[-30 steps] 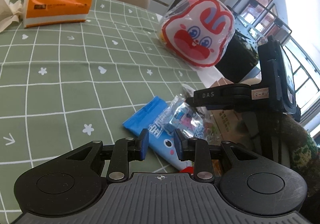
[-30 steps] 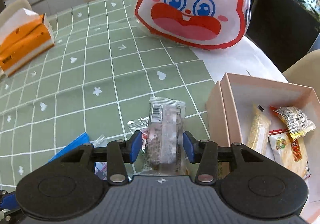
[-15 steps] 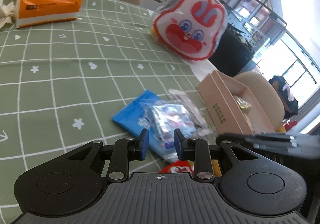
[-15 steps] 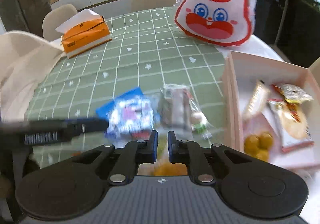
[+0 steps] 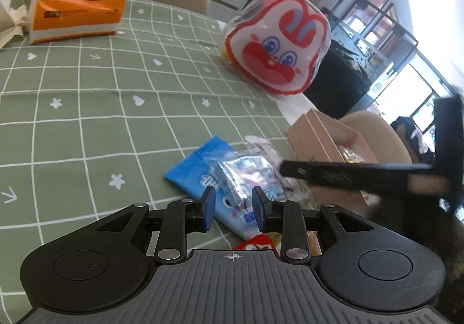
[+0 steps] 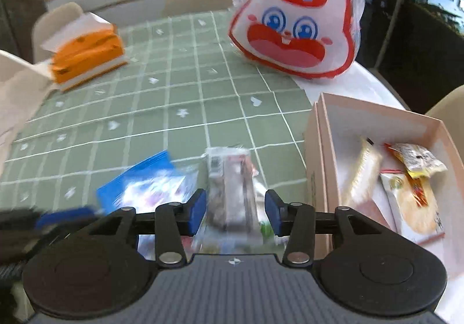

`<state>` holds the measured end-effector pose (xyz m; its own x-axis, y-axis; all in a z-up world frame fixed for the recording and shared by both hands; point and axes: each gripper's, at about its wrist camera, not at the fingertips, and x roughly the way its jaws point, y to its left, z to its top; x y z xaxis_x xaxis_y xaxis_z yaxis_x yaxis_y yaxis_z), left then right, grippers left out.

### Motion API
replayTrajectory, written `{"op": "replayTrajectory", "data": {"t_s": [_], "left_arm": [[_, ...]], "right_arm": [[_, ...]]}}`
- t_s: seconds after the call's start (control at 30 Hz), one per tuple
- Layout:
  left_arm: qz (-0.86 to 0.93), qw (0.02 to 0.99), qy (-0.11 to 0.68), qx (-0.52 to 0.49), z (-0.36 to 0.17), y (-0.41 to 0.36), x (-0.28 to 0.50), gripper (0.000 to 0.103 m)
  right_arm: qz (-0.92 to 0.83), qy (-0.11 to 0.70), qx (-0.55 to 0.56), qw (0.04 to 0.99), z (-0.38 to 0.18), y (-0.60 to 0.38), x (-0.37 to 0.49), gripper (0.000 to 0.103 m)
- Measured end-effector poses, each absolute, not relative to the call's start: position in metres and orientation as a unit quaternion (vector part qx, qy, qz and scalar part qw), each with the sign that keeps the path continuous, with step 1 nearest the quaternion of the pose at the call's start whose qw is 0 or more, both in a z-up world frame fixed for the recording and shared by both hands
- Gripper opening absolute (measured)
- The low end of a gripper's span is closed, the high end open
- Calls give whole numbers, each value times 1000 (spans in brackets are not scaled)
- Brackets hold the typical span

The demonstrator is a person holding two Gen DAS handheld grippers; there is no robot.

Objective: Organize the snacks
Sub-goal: 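Grasp the clear barcode snack bar with the right tool while left reaches the blue bag, then grasp the round cake packet with the left tool while right holds the snack bar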

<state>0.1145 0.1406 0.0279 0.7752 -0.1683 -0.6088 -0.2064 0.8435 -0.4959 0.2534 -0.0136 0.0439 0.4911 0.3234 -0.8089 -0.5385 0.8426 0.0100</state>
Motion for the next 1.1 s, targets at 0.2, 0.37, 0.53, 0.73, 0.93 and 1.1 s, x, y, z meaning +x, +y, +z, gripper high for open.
{"op": "replayTrajectory", "data": {"t_s": [0.2, 0.37, 0.53, 0.73, 0.93, 1.1], "left_arm": [[5, 896, 338, -288, 27, 144, 116, 32], [11, 894, 341, -291, 24, 145, 116, 32], [2, 897, 341, -282, 27, 139, 116, 32], [-38, 913, 328, -241, 41, 115, 110, 32], [-100, 922, 339, -159, 48, 65, 112, 32], [-112, 935, 331, -62, 48, 18, 120, 32]], "right_arm": [[239, 470, -96, 844, 27, 1, 281, 46], [273, 471, -105, 832, 30, -8, 257, 38], [314, 459, -93, 826, 41, -40, 218, 34], [308, 396, -82, 861, 58, -109, 165, 34], [270, 353, -77, 892, 42, -174, 120, 34], [232, 359, -58, 902, 18, -209, 123, 40]]}}
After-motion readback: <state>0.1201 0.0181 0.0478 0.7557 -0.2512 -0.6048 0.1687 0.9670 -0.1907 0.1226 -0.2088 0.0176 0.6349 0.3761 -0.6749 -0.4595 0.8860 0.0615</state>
